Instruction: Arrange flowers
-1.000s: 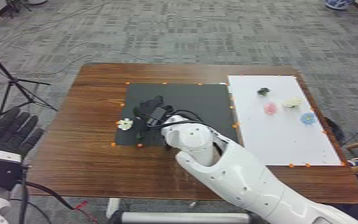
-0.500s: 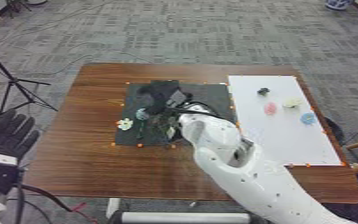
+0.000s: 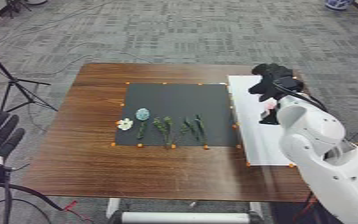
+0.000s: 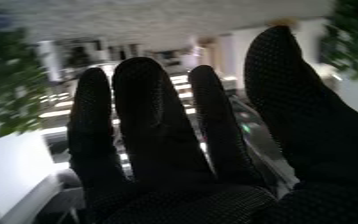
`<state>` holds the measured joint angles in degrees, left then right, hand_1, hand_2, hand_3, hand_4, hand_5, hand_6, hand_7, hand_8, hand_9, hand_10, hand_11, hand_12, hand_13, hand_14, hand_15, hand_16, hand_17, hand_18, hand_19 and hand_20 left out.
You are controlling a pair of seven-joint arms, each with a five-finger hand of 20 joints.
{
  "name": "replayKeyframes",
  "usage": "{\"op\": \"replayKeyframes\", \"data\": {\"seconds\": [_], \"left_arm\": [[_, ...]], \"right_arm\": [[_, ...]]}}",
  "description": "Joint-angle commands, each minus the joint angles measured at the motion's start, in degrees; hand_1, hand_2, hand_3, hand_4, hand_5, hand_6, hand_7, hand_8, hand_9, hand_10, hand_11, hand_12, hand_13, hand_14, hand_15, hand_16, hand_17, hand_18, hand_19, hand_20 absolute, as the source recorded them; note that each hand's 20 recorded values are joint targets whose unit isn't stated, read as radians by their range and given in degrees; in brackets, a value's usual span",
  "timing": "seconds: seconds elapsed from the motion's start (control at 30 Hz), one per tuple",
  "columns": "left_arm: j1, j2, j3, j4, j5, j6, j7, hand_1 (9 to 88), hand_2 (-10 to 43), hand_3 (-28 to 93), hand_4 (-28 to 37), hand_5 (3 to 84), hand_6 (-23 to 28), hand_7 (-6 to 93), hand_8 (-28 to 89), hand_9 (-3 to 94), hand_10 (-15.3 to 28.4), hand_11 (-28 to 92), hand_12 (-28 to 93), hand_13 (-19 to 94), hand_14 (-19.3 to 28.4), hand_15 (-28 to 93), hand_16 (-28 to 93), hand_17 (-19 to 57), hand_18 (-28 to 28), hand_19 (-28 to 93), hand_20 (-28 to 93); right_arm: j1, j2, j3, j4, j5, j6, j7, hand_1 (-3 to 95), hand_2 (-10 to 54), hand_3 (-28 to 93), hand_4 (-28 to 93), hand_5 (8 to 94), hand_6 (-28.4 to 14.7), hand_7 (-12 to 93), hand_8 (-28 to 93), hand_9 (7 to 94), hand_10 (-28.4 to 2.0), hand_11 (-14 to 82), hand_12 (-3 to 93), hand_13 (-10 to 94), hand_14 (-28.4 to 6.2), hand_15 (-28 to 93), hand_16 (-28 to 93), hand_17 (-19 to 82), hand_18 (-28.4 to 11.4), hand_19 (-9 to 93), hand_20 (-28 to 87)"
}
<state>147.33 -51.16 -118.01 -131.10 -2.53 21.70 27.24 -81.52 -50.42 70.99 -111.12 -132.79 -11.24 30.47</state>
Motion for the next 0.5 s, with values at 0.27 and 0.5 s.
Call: {"op": "replayKeyframes", "data": {"seconds": [0.27,0.5], "left_arm": [[1.20,-0.47,0.15,-0.92,-0.26,-0.72,1.50,23.1,20.3,66,-28.3,38.5,8.5,12.7,-7,33.8,14.2,20,14,24,13.4,29,-2,-3.4,10.5,19,13],[2.12,-0.86,0.21,-1.30,-0.40,-0.31,1.76,23.1,20.3,66,-28.3,38.5,8.5,12.7,-7,33.8,14.3,20,14,24,13.4,29,-2,-3.4,10.6,19,13]], "right_arm": [[-8.70,2.49,5.01,2.93,-2.68,-0.91,2.15,52.4,-9.5,76,-28,47.2,-5.6,12,-11,45.1,-15.5,14.2,13.5,54,-13.1,74,31,23,-24.7,74,36],[-11.67,3.69,7.95,3.23,-2.13,-1.01,10.29,52.0,-9.5,77,-28,48.3,-6.2,12,-11,45.8,-16.8,14.3,13.5,55,-13.5,73,31,24,-25.2,75,37]]}}
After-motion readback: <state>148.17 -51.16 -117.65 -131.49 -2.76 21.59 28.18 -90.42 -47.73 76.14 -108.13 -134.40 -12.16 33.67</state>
